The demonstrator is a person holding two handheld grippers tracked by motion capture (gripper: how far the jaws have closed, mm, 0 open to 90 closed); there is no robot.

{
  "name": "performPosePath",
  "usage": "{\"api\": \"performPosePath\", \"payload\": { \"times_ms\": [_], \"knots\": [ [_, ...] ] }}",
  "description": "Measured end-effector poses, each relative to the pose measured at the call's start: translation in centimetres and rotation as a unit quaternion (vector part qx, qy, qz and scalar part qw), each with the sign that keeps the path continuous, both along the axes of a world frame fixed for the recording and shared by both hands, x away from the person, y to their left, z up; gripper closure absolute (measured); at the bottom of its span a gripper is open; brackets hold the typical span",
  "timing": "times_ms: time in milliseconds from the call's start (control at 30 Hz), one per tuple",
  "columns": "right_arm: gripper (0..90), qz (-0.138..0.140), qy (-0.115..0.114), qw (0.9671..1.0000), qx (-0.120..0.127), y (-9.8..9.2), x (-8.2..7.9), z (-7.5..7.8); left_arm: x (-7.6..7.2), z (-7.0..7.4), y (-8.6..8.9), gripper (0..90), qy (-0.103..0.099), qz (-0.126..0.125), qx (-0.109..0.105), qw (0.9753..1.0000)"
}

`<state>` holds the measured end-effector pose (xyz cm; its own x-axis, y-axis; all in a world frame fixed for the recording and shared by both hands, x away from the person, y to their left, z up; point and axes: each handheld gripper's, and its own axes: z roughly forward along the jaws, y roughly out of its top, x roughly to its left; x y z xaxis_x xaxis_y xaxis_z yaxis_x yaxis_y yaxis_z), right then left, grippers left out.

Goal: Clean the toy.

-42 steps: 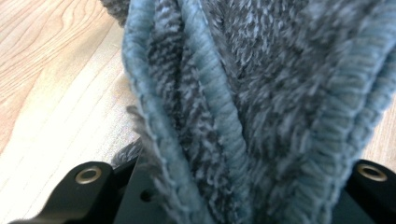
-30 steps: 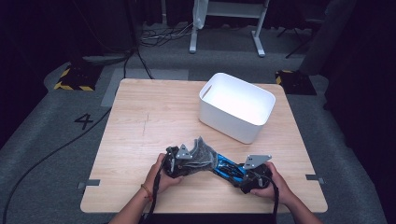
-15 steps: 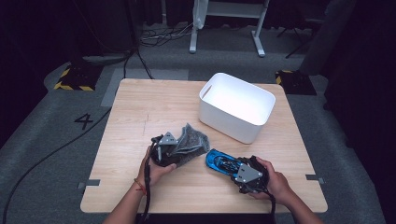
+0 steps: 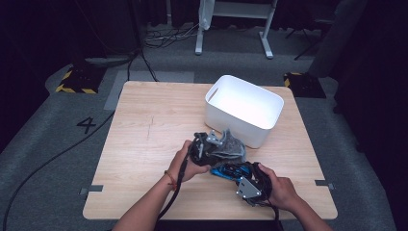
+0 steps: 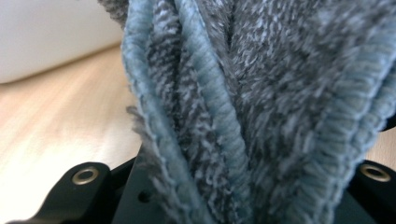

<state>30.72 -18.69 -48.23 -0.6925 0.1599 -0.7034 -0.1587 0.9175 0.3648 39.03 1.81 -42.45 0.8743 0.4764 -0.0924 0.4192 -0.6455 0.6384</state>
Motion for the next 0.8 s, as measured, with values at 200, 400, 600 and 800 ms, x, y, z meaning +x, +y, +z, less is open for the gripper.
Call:
{"api": "performPosePath", "payload": {
  "times_ms": [200, 400, 600, 800],
  "knots": [
    [24.9, 0.000, 0.005, 1.0000, 0.007, -0.6, 0.1, -0.1, 0.6, 0.3, 0.7, 76.4, 0.010, 0.023, 0.051, 0.9984],
    [24.9, 0.005, -0.005, 1.0000, 0.002, -0.7, 0.0, -0.1, 1.7, 0.3, 2.7, 76.5, 0.030, 0.051, 0.059, 0.9965],
    [24.9, 0.014, -0.002, 0.9999, 0.002, -0.3, -0.1, -0.1, 1.1, 1.5, -1.0, 76.1, 0.016, -0.003, 0.063, 0.9979],
    [24.9, 0.016, -0.001, 0.9999, -0.002, -0.4, 0.0, -0.1, 1.1, 1.6, -3.8, 76.2, 0.015, -0.028, 0.097, 0.9948]
  ]
}}
